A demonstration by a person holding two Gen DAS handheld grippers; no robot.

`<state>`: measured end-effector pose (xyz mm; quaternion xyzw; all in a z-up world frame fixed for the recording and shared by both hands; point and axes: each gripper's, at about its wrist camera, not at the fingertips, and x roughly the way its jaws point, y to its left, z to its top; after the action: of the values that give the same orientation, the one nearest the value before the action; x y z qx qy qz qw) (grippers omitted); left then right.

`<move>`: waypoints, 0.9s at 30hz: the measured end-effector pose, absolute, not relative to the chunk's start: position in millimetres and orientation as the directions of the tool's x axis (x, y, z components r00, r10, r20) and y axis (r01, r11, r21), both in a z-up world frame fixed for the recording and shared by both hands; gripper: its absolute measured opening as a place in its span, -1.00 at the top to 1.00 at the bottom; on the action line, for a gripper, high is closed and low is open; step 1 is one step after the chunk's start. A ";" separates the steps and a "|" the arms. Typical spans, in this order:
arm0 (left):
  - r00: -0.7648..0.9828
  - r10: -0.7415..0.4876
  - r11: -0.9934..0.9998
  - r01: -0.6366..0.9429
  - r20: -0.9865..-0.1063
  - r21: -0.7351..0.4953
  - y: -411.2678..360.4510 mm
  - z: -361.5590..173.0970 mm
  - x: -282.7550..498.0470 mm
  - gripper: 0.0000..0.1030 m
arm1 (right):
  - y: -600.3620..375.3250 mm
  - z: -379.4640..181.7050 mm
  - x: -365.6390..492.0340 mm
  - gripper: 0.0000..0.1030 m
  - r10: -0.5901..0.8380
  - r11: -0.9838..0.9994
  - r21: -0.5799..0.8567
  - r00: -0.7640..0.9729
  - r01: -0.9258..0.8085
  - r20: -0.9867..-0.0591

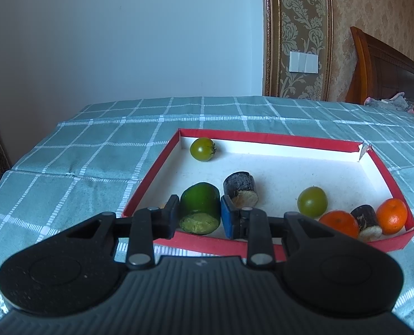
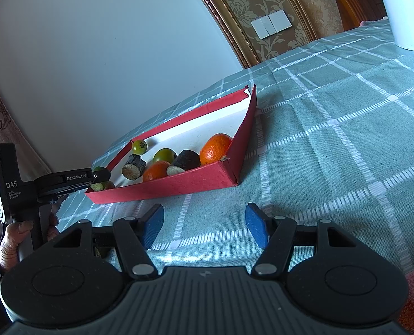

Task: Organize fruits
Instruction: 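Lower the cucumber chunk into the tray and open the left gripper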

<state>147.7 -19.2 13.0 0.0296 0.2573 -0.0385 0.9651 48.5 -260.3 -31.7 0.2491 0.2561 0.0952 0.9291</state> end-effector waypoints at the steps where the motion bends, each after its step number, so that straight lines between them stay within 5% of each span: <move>1: 0.865 -0.063 0.995 0.092 -0.497 0.034 -18.2 13.5 146.7 0.45 | -260.1 -31.7 48.5 -0.24 0.304 0.858 0.512 0.851 -0.049 -0.428; 17: 0.912 -0.064 0.996 0.086 -0.405 0.035 12.5 45.9 103.5 0.45 | -260.0 -32.1 49.0 -0.24 0.306 0.855 0.516 0.853 -0.050 -0.424; 27: 0.906 -0.057 0.995 0.084 -0.420 0.047 -4.1 46.1 105.5 0.45 | -259.3 -32.1 49.2 -0.24 0.306 0.854 0.517 0.852 -0.050 -0.425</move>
<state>105.5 -4.1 46.1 0.0321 0.2141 -0.0361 0.9756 49.2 -259.3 -32.1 0.2522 0.2546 0.0958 0.9286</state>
